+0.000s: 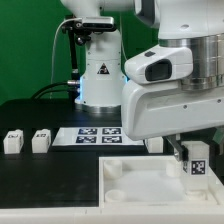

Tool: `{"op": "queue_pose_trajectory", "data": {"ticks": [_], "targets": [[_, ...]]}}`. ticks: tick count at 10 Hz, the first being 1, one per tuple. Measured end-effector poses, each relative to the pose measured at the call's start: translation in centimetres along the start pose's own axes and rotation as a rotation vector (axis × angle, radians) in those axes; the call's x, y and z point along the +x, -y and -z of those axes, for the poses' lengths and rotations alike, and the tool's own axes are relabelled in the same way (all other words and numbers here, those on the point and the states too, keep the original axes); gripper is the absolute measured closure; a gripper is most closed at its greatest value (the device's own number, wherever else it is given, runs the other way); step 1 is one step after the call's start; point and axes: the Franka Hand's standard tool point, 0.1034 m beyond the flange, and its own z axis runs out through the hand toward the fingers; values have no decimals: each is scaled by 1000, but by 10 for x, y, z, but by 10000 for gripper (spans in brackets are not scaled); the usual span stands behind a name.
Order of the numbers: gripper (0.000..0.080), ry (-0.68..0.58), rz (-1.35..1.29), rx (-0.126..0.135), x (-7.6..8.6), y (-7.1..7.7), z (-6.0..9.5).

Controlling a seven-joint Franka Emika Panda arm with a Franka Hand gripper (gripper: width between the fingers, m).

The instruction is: Assemble one leg

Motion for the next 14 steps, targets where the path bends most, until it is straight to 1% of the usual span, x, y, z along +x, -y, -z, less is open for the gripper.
{"op": "queue_pose_trajectory", "data": {"ticks": [1, 2, 3, 4, 5, 7, 8, 9, 10, 11, 12, 13, 14], "targets": [[508, 0, -47, 2, 0, 0, 0], [508, 0, -159, 2, 0, 0, 0], [508, -1, -305, 19, 2, -3, -1], [508, -5, -509, 49, 7, -8, -1], [508, -6, -702, 55, 9, -8, -1], [508, 8, -1128, 59, 8, -10, -2], [507, 18, -1280, 60, 8, -10, -2], [507, 22, -1371, 59, 8, -11, -2], [507, 26, -1427, 64, 8, -12, -2], [507, 28, -1462, 63, 8, -12, -2], [432, 27, -1423, 64, 8, -12, -2], [432, 26, -1386, 64, 8, -11, -2], [285, 24, -1367, 62, 8, -9, -2]]}}
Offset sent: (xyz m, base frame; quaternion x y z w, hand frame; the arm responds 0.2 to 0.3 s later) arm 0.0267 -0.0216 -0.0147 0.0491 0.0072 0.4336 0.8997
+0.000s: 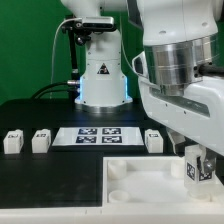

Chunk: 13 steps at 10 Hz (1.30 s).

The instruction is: Assemble one leg

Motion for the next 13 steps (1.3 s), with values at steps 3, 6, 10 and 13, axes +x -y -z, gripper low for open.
{"op": "queue_pose_trajectory", "data": {"ticks": [3, 6, 10, 13], "targets": [[155, -16, 392, -10, -10, 2, -1], [151, -21, 799, -19, -8, 2, -1], [151, -59, 1250, -18, -2, 7, 1], [413, -54, 1079, -7, -4, 8, 1]]}}
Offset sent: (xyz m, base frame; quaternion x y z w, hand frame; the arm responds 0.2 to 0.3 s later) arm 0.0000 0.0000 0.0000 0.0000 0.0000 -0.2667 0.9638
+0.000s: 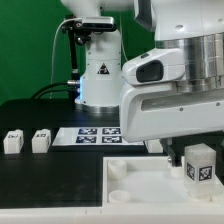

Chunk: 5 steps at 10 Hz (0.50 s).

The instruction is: Assemble one leg

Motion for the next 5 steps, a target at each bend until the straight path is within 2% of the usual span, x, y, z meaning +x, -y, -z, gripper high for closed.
{"op": "queue_pose_trajectory", "data": {"ticks": [1, 3, 5], "targets": [[503, 1, -119, 0, 0, -1, 0], [503, 6, -317, -3, 0, -2, -1], [503, 49, -787, -23, 0, -4, -1]]}}
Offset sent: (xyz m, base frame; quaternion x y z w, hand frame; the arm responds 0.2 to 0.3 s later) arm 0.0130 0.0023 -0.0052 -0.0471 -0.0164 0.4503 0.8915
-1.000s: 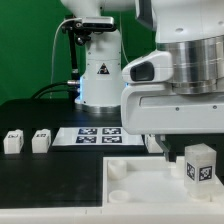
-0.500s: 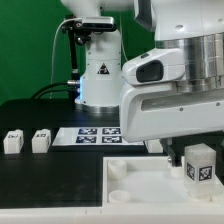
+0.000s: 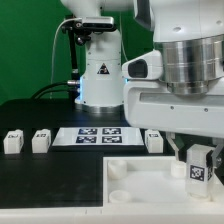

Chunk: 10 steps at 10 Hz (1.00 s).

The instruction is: Assemble one leg

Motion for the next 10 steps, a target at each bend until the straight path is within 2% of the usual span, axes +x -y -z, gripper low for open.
{"op": "queue_pose_trajectory", "data": {"ticks": [3, 6, 7, 8, 9, 10], "targets": [[503, 24, -567, 19, 4, -5, 0], [503, 32, -600, 19, 2, -5, -1], [309, 32, -559, 19, 2, -5, -1], [197, 32, -557, 18, 1, -4, -2], [197, 24, -371, 8, -5, -3, -6], [160, 26, -196, 2, -10, -1, -7]]}}
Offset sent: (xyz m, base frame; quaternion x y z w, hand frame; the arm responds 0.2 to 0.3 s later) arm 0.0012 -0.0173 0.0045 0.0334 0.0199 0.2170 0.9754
